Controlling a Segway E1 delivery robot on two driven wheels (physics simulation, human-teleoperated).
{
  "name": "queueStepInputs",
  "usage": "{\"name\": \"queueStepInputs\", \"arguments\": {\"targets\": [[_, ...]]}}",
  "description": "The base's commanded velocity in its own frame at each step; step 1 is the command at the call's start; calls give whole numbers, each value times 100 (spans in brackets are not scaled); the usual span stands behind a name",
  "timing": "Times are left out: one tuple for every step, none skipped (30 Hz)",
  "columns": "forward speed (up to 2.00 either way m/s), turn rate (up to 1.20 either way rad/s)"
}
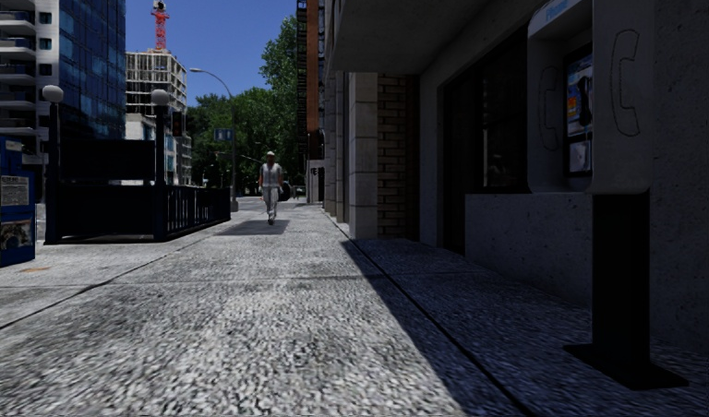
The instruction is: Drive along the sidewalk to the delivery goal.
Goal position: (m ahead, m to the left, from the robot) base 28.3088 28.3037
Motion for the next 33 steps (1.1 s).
{"name": "queueStepInputs", "arguments": {"targets": [[159,0],[159,0],[159,0],[159,0],[162,0],[169,0],[169,0],[173,11],[175,15],[175,15],[175,15],[175,15],[175,15],[175,13],[175,10],[175,10],[175,10],[175,9],[175,9],[175,9],[175,9],[175,9],[175,9],[174,9],[174,9],[173,9],[173,9],[173,9],[169,11],[163,12],[159,13],[159,13],[156,14]]}}
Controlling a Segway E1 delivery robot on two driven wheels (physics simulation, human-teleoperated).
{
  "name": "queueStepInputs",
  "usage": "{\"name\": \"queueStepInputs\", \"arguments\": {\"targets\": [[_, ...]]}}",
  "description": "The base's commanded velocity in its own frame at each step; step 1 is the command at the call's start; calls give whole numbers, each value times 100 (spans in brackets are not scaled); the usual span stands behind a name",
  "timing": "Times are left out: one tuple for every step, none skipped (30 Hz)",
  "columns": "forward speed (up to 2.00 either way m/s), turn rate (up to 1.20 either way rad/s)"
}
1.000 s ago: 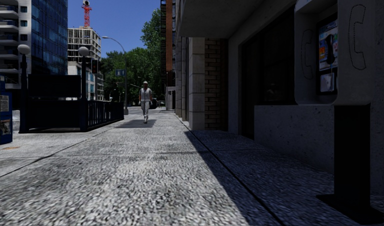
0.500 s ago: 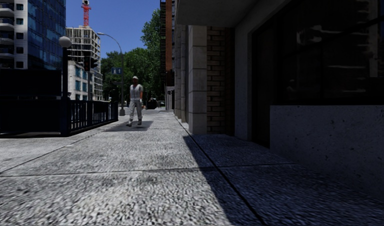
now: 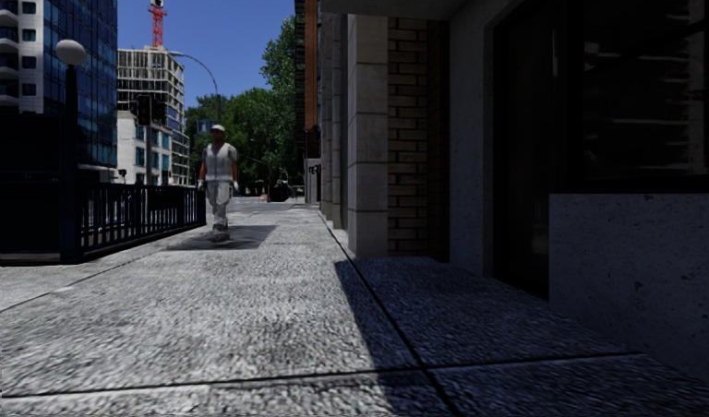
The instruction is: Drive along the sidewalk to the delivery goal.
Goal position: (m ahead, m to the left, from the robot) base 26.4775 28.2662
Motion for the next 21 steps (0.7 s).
{"name": "queueStepInputs", "arguments": {"targets": [[153,17],[153,17],[152,17],[152,17],[152,18],[152,18],[152,18],[152,19],[152,19],[151,22],[150,23],[150,23],[150,24],[150,24],[150,24],[150,25],[149,26],[145,28],[140,30],[140,30],[133,30]]}}
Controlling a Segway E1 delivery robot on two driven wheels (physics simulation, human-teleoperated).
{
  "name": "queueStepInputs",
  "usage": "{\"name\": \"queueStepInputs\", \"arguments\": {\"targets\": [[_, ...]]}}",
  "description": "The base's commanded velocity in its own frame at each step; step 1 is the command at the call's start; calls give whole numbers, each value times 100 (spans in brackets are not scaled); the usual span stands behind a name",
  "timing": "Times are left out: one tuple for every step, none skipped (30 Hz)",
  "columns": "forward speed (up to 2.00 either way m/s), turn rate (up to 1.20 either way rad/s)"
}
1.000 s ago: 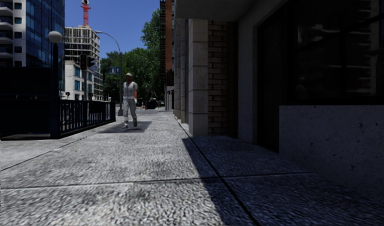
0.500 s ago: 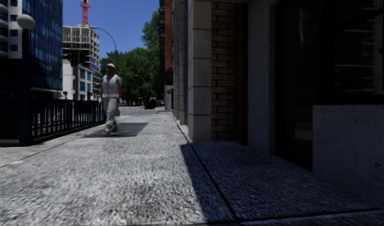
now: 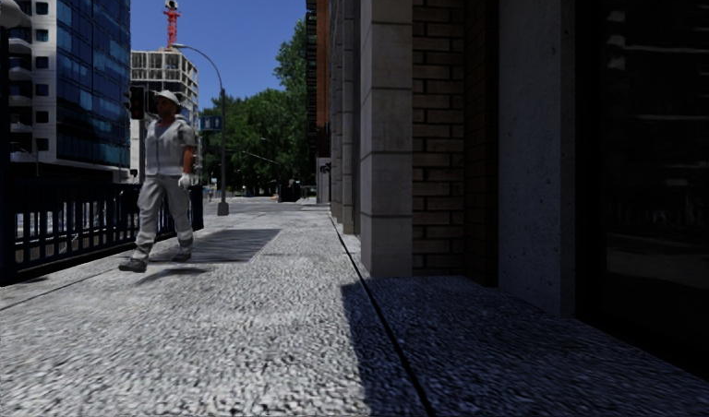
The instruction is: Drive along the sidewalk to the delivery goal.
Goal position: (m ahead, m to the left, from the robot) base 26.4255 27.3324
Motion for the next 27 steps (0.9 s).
{"name": "queueStepInputs", "arguments": {"targets": [[131,31],[130,31],[130,31],[130,31],[130,31],[130,31],[130,31],[130,35],[130,35],[130,37],[130,37],[130,37],[130,37],[130,37],[130,37],[130,37],[130,37],[130,37],[130,37],[130,37],[130,37],[130,37],[130,37],[130,37],[130,37],[130,37],[130,36]]}}
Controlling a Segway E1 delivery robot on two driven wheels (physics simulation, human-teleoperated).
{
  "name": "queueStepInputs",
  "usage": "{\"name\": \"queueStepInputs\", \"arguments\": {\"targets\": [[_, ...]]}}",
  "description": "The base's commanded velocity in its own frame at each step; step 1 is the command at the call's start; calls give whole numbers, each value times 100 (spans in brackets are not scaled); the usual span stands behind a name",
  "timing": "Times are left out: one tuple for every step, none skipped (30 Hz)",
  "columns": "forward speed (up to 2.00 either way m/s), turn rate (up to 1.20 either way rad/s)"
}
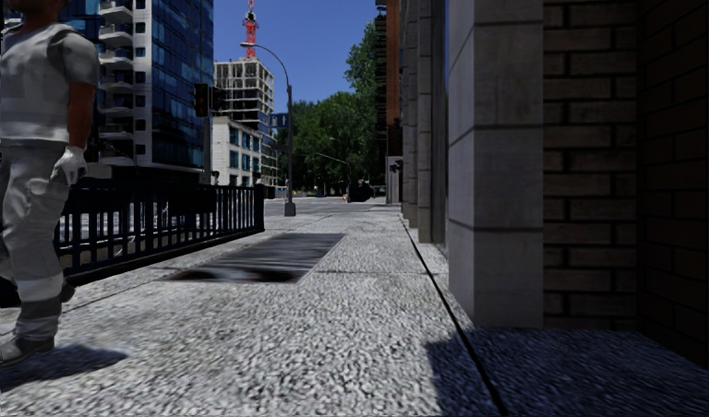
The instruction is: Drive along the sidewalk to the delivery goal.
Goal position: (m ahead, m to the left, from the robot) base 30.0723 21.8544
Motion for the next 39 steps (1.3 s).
{"name": "queueStepInputs", "arguments": {"targets": [[130,36],[130,34],[130,34],[131,12],[135,0],[144,0],[147,3],[147,10],[147,10],[148,12],[150,12],[151,12],[151,12],[154,0],[161,0],[171,0],[184,0],[200,0],[200,0],[199,0],[199,0],[199,0],[199,0],[199,0],[199,0],[199,0],[199,0],[199,0],[199,0],[199,0],[199,0],[199,0],[199,0],[199,0],[199,0],[199,0],[199,0],[199,0],[199,0]]}}
